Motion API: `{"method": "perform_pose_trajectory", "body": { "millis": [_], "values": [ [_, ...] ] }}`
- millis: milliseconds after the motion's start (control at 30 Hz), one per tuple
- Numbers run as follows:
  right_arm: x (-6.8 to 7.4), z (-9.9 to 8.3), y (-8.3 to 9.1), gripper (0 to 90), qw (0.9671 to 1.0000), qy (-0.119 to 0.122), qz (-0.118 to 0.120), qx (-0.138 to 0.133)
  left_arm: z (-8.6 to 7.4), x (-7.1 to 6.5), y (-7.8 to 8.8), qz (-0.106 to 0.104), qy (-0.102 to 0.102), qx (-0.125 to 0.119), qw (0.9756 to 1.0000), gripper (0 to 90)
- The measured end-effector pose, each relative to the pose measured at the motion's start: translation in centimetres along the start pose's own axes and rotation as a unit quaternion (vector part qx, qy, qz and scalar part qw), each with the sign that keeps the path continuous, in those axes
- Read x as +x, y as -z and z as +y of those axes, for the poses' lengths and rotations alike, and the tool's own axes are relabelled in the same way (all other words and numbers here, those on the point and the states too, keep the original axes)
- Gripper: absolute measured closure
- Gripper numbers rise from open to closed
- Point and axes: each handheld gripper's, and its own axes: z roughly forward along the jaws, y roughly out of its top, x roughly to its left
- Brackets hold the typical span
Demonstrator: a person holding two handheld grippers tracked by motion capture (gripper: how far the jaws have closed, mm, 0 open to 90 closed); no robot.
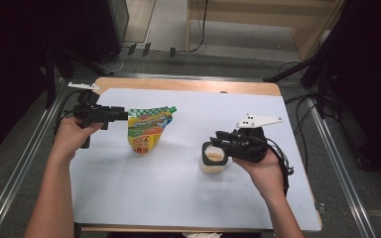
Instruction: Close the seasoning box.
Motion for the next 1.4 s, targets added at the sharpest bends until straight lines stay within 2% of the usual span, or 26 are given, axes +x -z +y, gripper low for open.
{"method": "perform_pose_trajectory", "body": {
  "millis": [167, 400, 733, 800, 933, 1400],
  "values": [
    [-1.1, 0.0, 1.4, 78.2, 0.9999, -0.007, -0.013, -0.008, 0.0, 0.0, 0.1, 0.001, -0.002, -0.003, 1.0000, 41.8],
    [-2.1, -0.1, 2.5, 89.6, 0.9995, -0.010, -0.028, -0.008, 0.0, 0.0, 0.0, -0.001, -0.002, -0.003, 1.0000, 41.7],
    [-3.9, -0.7, 3.3, 90.0, 0.9984, -0.032, -0.045, -0.006, 0.0, 0.0, -0.1, -0.003, -0.002, 0.003, 1.0000, 41.3],
    [-4.3, -1.0, 3.3, 90.0, 0.9981, -0.043, -0.043, -0.010, 0.0, 0.0, -0.2, -0.002, -0.001, 0.003, 1.0000, 41.2],
    [-4.7, -1.3, 3.2, 90.0, 0.9976, -0.049, -0.048, -0.002, 0.0, 0.0, -0.2, -0.002, 0.000, 0.003, 1.0000, 41.0],
    [-4.5, -1.9, 1.5, 90.0, 0.9980, -0.053, -0.032, 0.012, -0.1, 0.1, -0.2, -0.004, 0.000, 0.005, 1.0000, 40.7]
  ]
}}
